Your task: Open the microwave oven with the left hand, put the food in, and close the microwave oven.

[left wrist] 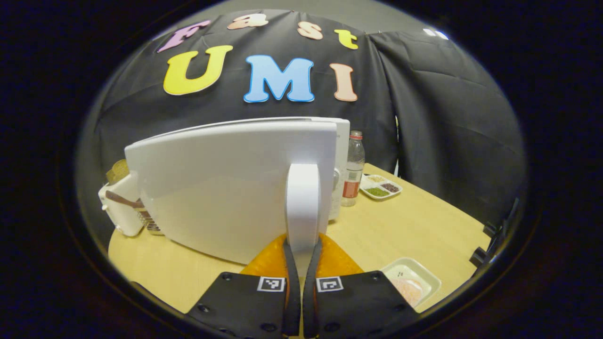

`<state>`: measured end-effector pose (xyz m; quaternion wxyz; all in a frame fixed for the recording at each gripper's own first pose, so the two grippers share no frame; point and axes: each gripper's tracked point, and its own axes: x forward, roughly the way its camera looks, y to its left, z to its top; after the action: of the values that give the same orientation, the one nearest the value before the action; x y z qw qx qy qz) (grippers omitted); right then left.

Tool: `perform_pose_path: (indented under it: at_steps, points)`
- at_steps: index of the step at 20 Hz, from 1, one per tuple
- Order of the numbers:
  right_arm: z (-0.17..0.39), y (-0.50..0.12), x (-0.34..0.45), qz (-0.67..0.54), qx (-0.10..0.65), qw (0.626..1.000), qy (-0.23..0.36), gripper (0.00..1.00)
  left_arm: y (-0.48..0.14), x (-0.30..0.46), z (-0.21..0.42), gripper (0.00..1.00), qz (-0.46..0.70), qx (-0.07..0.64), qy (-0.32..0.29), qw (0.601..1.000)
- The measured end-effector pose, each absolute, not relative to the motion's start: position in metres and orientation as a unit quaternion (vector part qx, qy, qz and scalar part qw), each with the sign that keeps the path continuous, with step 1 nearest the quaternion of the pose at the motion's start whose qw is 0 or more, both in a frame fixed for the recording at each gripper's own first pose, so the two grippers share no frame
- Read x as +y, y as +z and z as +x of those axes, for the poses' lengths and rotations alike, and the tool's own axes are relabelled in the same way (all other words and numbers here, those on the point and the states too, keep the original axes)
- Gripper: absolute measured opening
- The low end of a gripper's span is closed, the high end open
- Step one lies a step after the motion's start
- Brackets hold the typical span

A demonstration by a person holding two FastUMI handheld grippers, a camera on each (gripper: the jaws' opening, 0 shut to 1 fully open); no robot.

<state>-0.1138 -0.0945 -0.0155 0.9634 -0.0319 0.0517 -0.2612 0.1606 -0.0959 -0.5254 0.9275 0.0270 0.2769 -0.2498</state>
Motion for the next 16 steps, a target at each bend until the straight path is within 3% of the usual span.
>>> perform_pose_path:
  at_steps: [7,9,16]
  points:
    - [-0.176,-0.026,-0.081,0.013,0.07,0.968,-0.242,0.98,-0.518,-0.008,0.096,0.21,0.059,0.321,-0.199,0.924]
    - [-0.186,-0.028,-0.08,0.01,0.07,0.967,-0.246,0.98,-0.518,0.015,0.087,0.19,0.066,0.329,-0.189,0.923]
    - [-0.159,-0.052,-0.038,0.006,0.091,0.967,-0.239,0.98,-0.515,0.08,0.062,0.24,0.068,0.336,-0.21,0.915]
